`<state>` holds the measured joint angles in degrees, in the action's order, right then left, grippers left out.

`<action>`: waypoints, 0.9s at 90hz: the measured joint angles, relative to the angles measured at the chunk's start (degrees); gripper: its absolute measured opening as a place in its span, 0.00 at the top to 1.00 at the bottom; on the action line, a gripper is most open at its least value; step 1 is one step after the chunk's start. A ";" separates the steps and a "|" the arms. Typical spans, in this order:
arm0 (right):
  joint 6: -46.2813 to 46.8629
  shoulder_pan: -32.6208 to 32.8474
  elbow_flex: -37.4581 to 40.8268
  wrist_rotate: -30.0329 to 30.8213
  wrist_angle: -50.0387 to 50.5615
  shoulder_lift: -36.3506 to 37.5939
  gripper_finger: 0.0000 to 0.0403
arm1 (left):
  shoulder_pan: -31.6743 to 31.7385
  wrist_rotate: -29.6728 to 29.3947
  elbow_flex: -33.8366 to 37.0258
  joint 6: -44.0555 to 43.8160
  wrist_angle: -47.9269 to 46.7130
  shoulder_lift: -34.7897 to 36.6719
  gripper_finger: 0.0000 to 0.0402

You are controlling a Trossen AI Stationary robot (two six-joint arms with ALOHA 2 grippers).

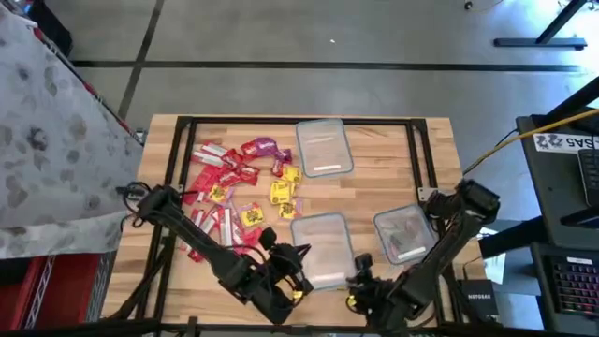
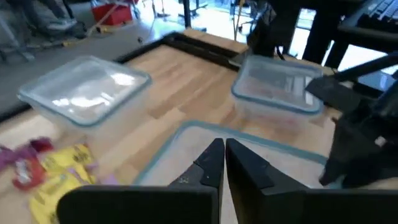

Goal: Sort candy
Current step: Open the top rectangular transparent food container

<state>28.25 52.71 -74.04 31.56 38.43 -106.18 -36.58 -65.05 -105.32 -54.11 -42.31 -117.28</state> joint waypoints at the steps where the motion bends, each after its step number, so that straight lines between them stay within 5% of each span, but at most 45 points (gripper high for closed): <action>1: -0.45 0.01 0.00 -0.17 -0.83 -0.10 0.80 | 0.00 0.01 0.00 -0.22 0.01 -0.08 1.00; 19: -9.47 -1.80 -0.07 -2.84 -9.02 -0.57 0.76 | 0.34 -0.21 0.00 -0.86 2.04 -0.30 1.00; 38: -8.87 -0.87 -0.11 -3.12 -0.15 5.97 0.76 | 2.50 6.13 0.00 2.79 6.13 -0.30 1.00; 58: 1.80 2.59 -0.09 -3.23 12.09 11.24 0.76 | 5.10 11.26 -0.04 6.75 10.48 -2.82 1.00; 81: 1.52 5.63 8.64 -6.85 -6.38 11.17 0.75 | 7.83 23.05 -0.04 6.09 10.09 -7.12 1.00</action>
<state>29.77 58.34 -65.40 24.71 32.05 -95.01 -28.75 -42.00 -105.36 -48.02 -32.22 -124.40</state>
